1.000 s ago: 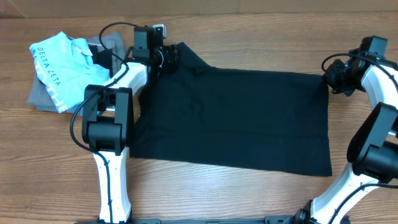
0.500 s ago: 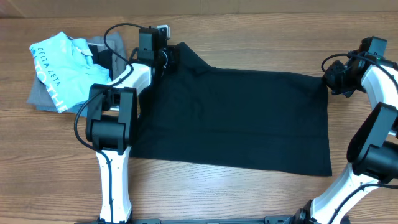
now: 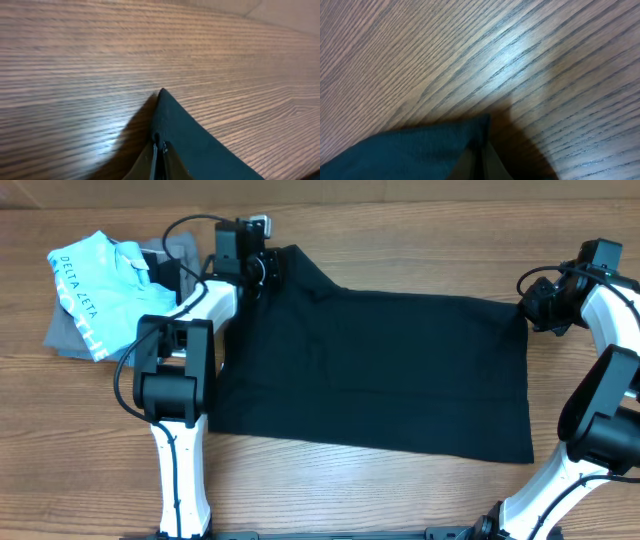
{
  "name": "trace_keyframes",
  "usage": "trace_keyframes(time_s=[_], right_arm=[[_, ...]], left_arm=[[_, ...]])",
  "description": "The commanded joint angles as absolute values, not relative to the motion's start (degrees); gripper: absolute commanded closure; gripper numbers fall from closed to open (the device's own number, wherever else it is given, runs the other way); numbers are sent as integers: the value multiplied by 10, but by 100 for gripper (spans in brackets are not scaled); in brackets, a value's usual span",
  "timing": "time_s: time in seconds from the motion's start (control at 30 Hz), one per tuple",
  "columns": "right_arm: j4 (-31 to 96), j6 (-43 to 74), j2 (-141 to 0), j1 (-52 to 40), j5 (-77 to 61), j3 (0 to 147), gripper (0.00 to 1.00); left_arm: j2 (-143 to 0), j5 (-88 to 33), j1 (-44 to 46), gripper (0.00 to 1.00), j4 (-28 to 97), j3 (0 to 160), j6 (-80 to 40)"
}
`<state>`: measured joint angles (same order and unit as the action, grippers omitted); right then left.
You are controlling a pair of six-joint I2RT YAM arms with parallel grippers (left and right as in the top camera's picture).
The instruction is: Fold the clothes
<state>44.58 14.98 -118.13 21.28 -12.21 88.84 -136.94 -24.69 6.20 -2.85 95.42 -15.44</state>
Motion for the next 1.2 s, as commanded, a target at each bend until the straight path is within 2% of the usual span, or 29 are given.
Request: trace_keyframes(time_s=[0.0,0.1,0.13,0.17,0.23,0.27,0.4,0.5,0.63,0.8,0.93,1.13,1.17], right_arm=[[442,152,-1168,211,-125,899,96],[442,152,-1168,211,-125,899,96],[442,152,-1168,211,-125,899,96],[442,152,-1168,211,-125,899,96],[442,152,-1168,211,-125,899,96],[442,152,-1168,211,-125,899,96],[443,152,-1168,211,-125,899,96],[442,152,-1168,211,-128,899,96],[443,152,-1168,211,-130,899,96],[444,152,-1168,211,-130,899,96],[451,152,-1168,211,-129,899,96],[458,152,-1168,211,-129,899,96],[458,152,-1168,211,-129,899,96]], left_arm=[[-1333,-270,51,87,-31,973,-163],[-1333,-270,51,79,-24,973,-163],[-1333,-268,51,72,-20,973,-163],[-1333,-268,51,60,-15,973,-154],[-1334,-266,51,58,-11,973,-149],[-1334,-261,52,48,-11,973,-148],[-1334,-212,60,39,4,972,-144],[-1338,-188,68,38,10,972,-127],[-1347,-177,76,44,3,972,-116],[-1349,-170,77,74,-6,972,-116],[-1349,-164,76,94,-18,973,-117],[-1349,-210,62,95,-22,986,-121],[-1349,-209,61,87,-22,987,-124]])
